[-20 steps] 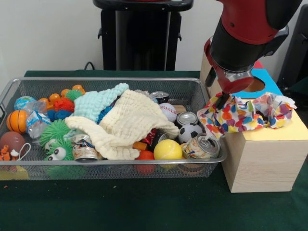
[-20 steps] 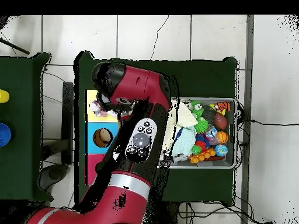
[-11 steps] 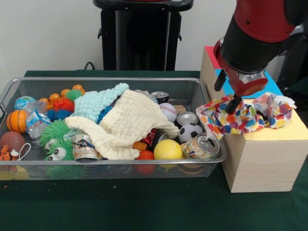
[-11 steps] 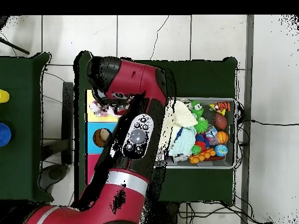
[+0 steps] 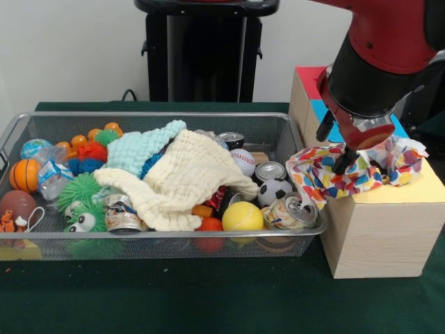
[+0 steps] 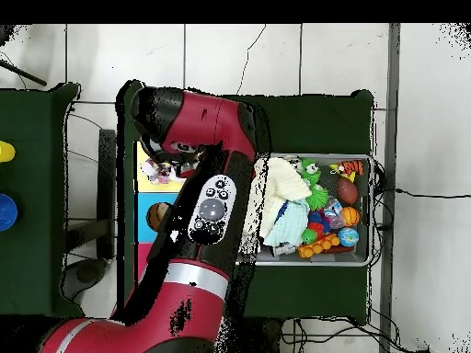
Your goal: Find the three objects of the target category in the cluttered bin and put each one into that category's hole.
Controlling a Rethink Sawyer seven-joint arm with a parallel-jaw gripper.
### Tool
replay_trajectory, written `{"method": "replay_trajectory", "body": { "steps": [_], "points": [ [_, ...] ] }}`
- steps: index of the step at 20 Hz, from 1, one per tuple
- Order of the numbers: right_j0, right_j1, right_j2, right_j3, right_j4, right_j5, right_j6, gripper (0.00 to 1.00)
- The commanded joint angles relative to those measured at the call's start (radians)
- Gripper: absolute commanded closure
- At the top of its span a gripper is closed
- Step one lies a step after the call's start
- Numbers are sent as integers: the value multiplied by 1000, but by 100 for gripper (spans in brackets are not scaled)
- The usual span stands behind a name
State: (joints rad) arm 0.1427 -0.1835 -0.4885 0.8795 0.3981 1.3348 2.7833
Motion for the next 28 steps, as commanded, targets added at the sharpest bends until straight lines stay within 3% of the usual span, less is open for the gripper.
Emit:
{"method": "replay_trajectory", "body": {
  "steps": [1, 28],
  "points": [
    [-14, 17, 29, 70, 31, -16, 299, 0],
    [1, 25, 43, 141, 22, -139, 266, 0]
  ]
}}
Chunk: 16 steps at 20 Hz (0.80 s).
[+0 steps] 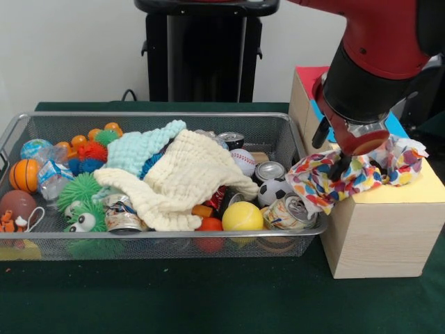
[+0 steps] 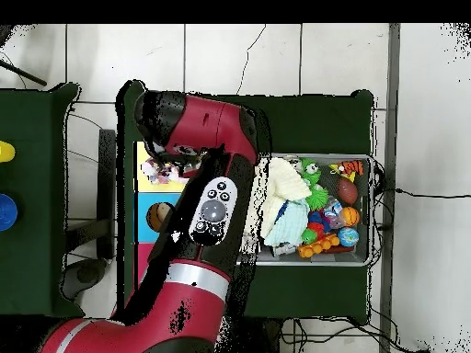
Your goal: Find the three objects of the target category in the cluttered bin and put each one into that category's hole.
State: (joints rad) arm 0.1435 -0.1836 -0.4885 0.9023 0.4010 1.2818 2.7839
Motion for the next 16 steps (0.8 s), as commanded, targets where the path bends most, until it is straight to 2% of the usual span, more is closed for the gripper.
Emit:
{"method": "replay_trajectory", "body": {
  "steps": [1, 14, 15, 16],
  "points": [
    [0, 26, 45, 121, 21, -92, 268, 0],
    [6, 30, 47, 113, 16, -96, 253, 0],
    [7, 32, 43, 109, 11, -96, 251, 100],
    [7, 31, 47, 114, 15, -103, 252, 100]
  ]
}}
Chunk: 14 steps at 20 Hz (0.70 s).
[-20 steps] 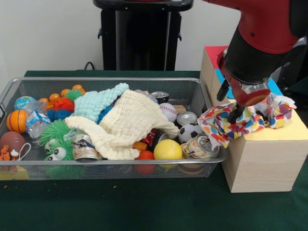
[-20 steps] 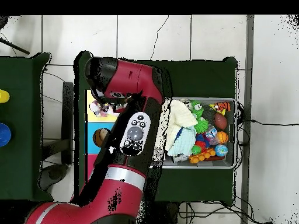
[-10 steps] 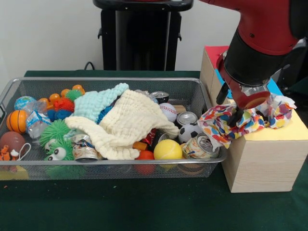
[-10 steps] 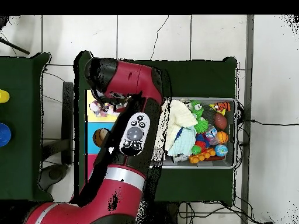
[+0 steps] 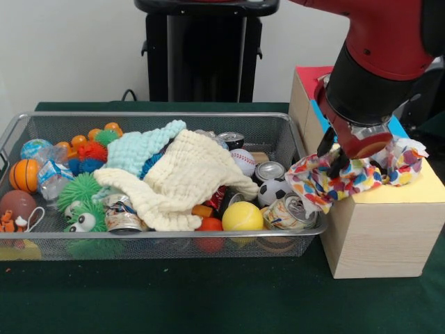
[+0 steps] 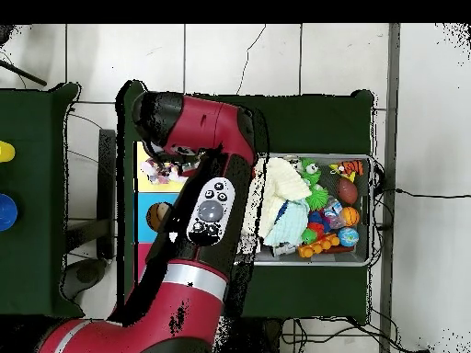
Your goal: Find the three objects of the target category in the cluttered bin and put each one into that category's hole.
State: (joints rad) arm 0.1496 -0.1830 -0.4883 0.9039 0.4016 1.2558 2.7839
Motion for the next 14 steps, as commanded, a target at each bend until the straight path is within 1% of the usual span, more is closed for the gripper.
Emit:
{"method": "replay_trajectory", "body": {
  "steps": [1, 10, 12, 14],
  "points": [
    [1, 30, 49, 114, 18, -79, 254, 100],
    [1, 14, 55, 158, 19, -138, 237, 100],
    [1, 0, 50, 157, 14, -111, 224, 100],
    [9, -24, 33, 142, 7, -41, 228, 100]
  ]
}}
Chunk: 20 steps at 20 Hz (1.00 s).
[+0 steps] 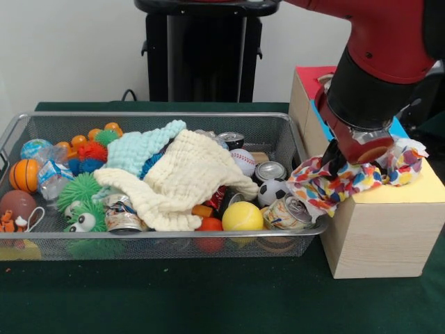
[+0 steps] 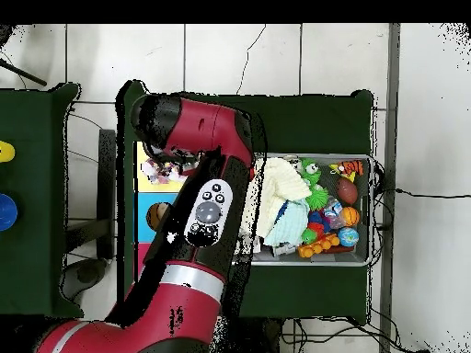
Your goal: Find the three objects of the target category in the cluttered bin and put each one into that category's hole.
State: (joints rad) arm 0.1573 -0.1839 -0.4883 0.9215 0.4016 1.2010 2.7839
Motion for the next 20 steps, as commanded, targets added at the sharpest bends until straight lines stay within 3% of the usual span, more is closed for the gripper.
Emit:
{"method": "replay_trajectory", "body": {
  "steps": [1, 5, 12, 17, 18, 20],
  "points": [
    [4, -37, 25, 111, 6, 57, 230, 100],
    [24, -74, 1, 73, 10, 184, 272, 100],
    [43, -68, -25, 2, 27, 276, 329, 100],
    [48, -44, -34, -46, 47, 308, 362, 100],
    [23, 34, -28, -135, 57, 303, 382, 100],
    [16, 29, -35, -128, 62, 303, 384, 100]
  ]
}}
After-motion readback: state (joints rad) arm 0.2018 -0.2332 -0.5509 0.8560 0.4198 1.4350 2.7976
